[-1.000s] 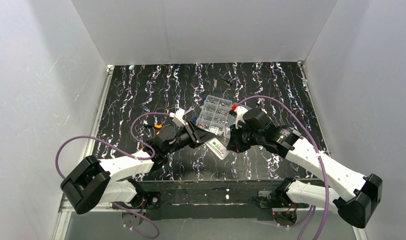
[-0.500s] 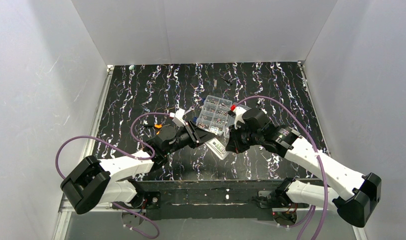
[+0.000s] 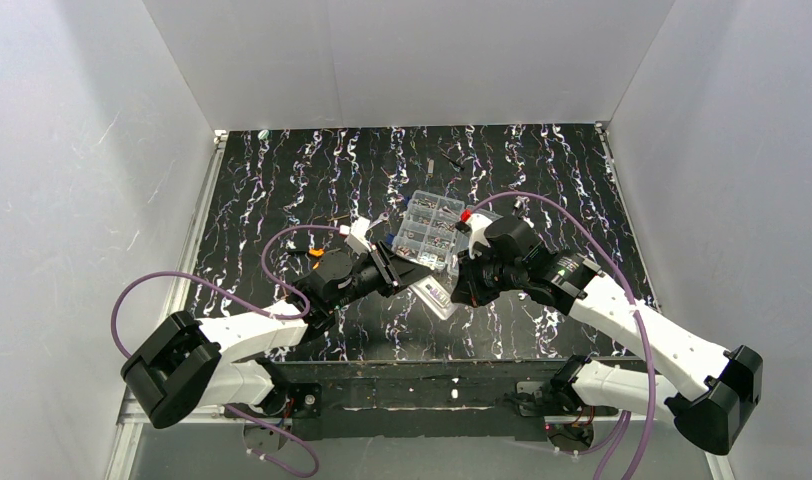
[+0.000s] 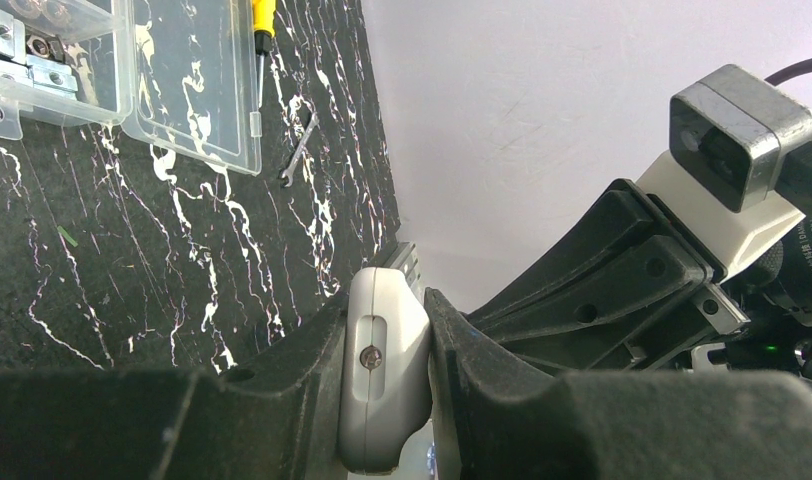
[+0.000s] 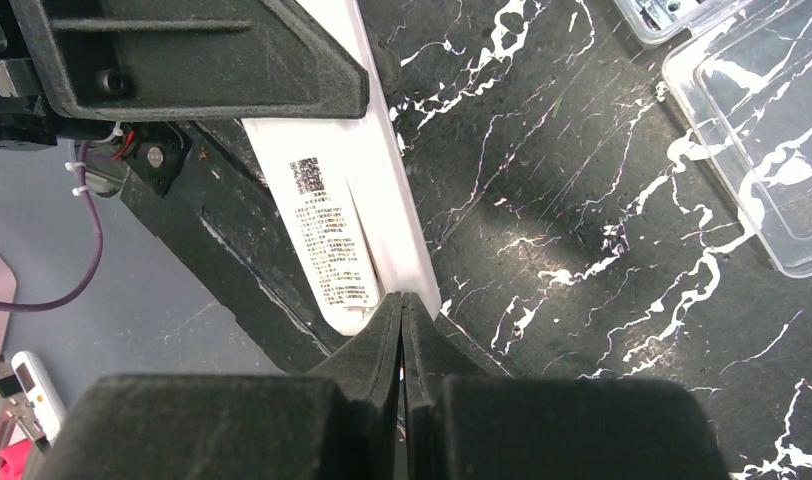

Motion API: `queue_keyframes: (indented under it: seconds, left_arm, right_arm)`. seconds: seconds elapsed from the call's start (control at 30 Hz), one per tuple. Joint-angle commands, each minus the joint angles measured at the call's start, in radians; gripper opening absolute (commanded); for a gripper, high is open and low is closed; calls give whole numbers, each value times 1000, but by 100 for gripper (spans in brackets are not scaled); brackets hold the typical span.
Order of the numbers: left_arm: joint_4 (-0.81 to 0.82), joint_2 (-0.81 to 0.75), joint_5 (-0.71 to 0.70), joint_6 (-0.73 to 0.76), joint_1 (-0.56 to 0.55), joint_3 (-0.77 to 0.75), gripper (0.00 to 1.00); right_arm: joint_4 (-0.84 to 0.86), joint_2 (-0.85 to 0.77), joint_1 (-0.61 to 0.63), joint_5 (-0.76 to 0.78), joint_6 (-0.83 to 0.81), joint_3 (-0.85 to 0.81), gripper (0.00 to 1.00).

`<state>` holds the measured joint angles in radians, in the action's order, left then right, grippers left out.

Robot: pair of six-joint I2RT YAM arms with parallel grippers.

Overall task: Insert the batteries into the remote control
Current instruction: Load the battery cover into the remote control.

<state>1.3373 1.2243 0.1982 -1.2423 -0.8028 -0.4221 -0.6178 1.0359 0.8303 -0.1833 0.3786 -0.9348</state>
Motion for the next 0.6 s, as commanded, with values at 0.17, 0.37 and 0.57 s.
queue_keyframes:
  seconds: [0.17,0.37,0.57]
  left_arm:
    - [96,12,18,-9,-6,-39,0]
    - [100,16,17,-9,-7,-41,0]
    - [99,18,17,-10,-7,-39,0]
  right_arm:
    - [36,-11,-3,-32,-22,-37,7]
    - [30,-11,-3,-28,-23,-36,7]
    - [25,1,-3,-26,-31,-32,7]
